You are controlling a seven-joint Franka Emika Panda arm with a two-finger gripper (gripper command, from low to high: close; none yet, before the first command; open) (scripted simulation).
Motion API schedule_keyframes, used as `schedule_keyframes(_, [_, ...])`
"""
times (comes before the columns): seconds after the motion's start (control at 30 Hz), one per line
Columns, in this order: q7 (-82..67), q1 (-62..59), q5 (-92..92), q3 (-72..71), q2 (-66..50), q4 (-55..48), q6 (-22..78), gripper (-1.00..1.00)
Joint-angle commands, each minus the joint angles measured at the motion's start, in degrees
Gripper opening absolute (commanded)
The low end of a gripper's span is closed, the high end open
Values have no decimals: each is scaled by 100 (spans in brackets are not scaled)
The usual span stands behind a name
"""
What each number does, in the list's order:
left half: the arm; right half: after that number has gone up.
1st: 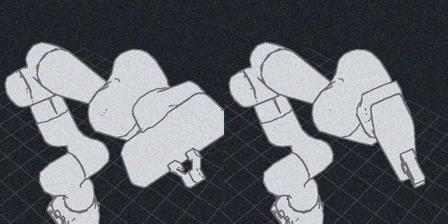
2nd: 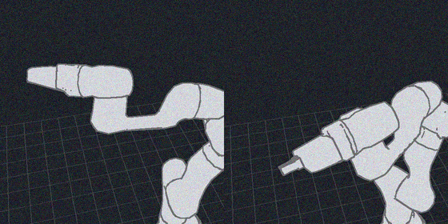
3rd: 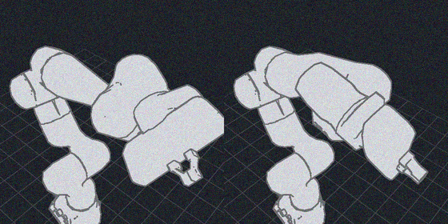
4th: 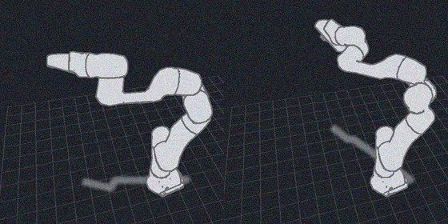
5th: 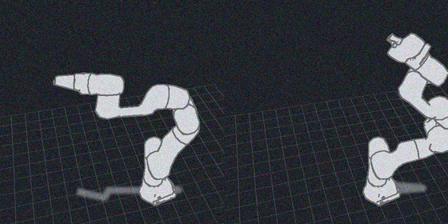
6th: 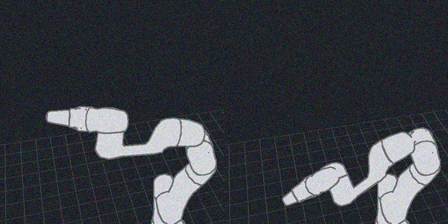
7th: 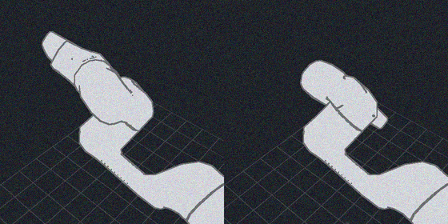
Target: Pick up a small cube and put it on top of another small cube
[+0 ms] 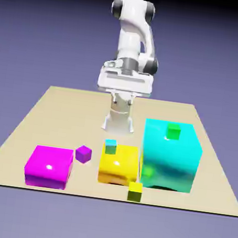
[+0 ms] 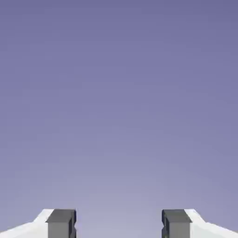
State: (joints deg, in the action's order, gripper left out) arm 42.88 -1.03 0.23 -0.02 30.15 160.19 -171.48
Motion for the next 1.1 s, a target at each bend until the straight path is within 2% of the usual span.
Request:
schedule_keyframes(0.0, [35, -142, 19, -1, -208, -67, 210, 0])
schedule_keyframes(0.57, [624, -2557, 342, -24, -3736, -1203, 3777, 0])
schedule_keyframes(0.63, [627, -2567, 343, -24, -3751, -1208, 3792, 0])
schedule_keyframes(0.8, [555, -2572, 441, -85, -4738, -1027, 2626, 0])
schedule_keyframes(0.83, [555, -2572, 441, -85, -4738, -1027, 2625, -100])
schedule_keyframes(1.07, [627, -2567, 344, -24, -3751, -1208, 3792, -100])
